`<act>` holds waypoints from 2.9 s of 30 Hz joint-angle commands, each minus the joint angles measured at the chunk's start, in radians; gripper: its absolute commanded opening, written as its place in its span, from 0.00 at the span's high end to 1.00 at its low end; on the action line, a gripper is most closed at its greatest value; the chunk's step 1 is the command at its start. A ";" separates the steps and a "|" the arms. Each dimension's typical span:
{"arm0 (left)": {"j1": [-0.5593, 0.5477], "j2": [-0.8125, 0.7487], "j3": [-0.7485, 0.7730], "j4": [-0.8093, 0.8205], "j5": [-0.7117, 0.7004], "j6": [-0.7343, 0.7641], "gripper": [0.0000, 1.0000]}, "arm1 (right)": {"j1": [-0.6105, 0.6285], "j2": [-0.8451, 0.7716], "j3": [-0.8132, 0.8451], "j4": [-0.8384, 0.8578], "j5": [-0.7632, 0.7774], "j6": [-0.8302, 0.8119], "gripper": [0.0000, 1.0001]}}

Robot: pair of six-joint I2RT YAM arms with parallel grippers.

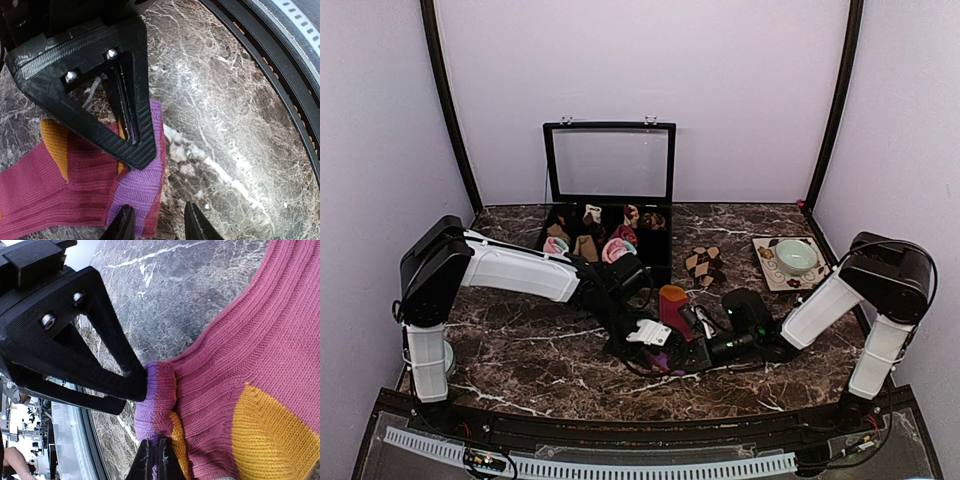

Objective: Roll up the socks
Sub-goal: Roll the sock at the center of the board.

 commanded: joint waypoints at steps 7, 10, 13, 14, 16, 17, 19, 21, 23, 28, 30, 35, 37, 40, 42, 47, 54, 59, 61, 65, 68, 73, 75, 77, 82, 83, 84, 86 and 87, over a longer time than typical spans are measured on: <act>-0.021 -0.074 0.018 -0.077 0.078 -0.012 0.62 | -0.027 0.059 -0.067 -0.269 0.078 0.000 1.00; -0.022 -0.077 0.013 -0.067 0.091 -0.018 0.61 | -0.028 0.062 -0.063 -0.268 0.080 0.000 1.00; -0.022 -0.074 0.014 -0.033 0.090 -0.029 0.59 | -0.027 0.071 -0.060 -0.268 0.077 -0.002 1.00; -0.022 -0.069 0.016 -0.022 0.086 -0.028 0.58 | -0.029 0.072 -0.060 -0.269 0.078 -0.002 1.00; -0.022 -0.050 0.026 -0.002 0.067 -0.034 0.58 | -0.028 0.074 -0.058 -0.266 0.078 -0.002 1.00; -0.022 -0.041 0.031 0.010 0.050 -0.039 0.58 | -0.027 0.075 -0.058 -0.265 0.078 -0.002 1.00; -0.022 -0.029 0.028 0.041 0.025 -0.046 0.58 | -0.029 0.079 -0.056 -0.261 0.079 0.000 1.00; -0.022 -0.022 0.023 0.047 0.020 -0.039 0.57 | -0.029 0.079 -0.059 -0.255 0.077 0.002 1.00; -0.022 -0.011 0.023 0.040 0.010 -0.036 0.57 | -0.029 0.078 -0.062 -0.251 0.075 0.003 1.00; -0.022 0.003 -0.001 0.030 -0.008 -0.022 0.58 | -0.029 0.083 -0.062 -0.242 0.076 0.003 1.00; -0.022 0.008 -0.013 0.040 -0.013 -0.022 0.58 | -0.028 0.088 -0.061 -0.235 0.073 0.005 1.00; -0.022 0.031 -0.005 0.048 -0.031 -0.024 0.59 | -0.029 0.095 -0.065 -0.212 0.068 0.013 1.00; -0.022 0.040 -0.007 0.041 -0.034 -0.018 0.60 | -0.027 0.093 -0.070 -0.208 0.070 0.015 1.00; -0.022 0.052 -0.018 0.034 -0.040 -0.013 0.66 | -0.028 0.092 -0.072 -0.200 0.070 0.018 1.00; -0.022 0.052 -0.031 0.032 -0.045 -0.012 0.68 | -0.029 0.092 -0.072 -0.198 0.072 0.019 1.00; -0.022 0.059 -0.062 0.048 -0.089 -0.004 0.70 | -0.030 0.085 -0.068 -0.195 0.076 0.022 1.00; -0.014 0.090 -0.031 -0.017 -0.060 -0.039 0.86 | -0.028 -0.035 -0.091 -0.246 0.153 0.001 0.79; 0.013 0.131 0.022 -0.128 0.051 -0.082 0.90 | -0.029 -0.231 -0.122 -0.322 0.292 -0.059 0.57; 0.028 0.155 0.047 -0.171 0.103 -0.101 0.90 | -0.028 -0.289 -0.125 -0.354 0.344 -0.092 0.22; 0.056 0.211 0.115 -0.263 0.191 -0.125 0.90 | -0.029 -0.406 -0.130 -0.428 0.480 -0.139 0.01; 0.075 0.261 0.172 -0.357 0.263 -0.120 0.90 | -0.027 -0.532 -0.142 -0.461 0.610 -0.156 0.01; 0.088 0.323 0.243 -0.452 0.285 -0.112 0.91 | -0.031 -0.851 -0.314 -0.220 0.664 -0.071 0.01; 0.088 0.339 0.261 -0.465 0.278 -0.130 0.91 | -0.030 -0.943 -0.385 -0.099 0.628 -0.138 0.01; 0.088 0.358 0.282 -0.472 0.268 -0.155 0.91 | -0.023 -0.972 -0.378 -0.146 0.623 -0.246 0.01; 0.090 0.452 0.396 -0.538 0.242 -0.220 0.92 | 0.108 -0.873 -0.278 -0.291 0.642 -0.455 0.02; 0.091 0.472 0.420 -0.552 0.242 -0.239 0.92 | 0.157 -0.848 -0.269 -0.285 0.655 -0.489 0.04; 0.093 0.490 0.444 -0.566 0.243 -0.247 0.93 | 0.190 -0.819 -0.264 -0.272 0.666 -0.523 0.08; 0.097 0.518 0.475 -0.586 0.243 -0.279 0.94 | 0.243 -0.772 -0.270 -0.229 0.669 -0.590 0.19; 0.099 0.531 0.487 -0.598 0.243 -0.285 0.94 | 0.269 -0.745 -0.274 -0.204 0.666 -0.622 0.24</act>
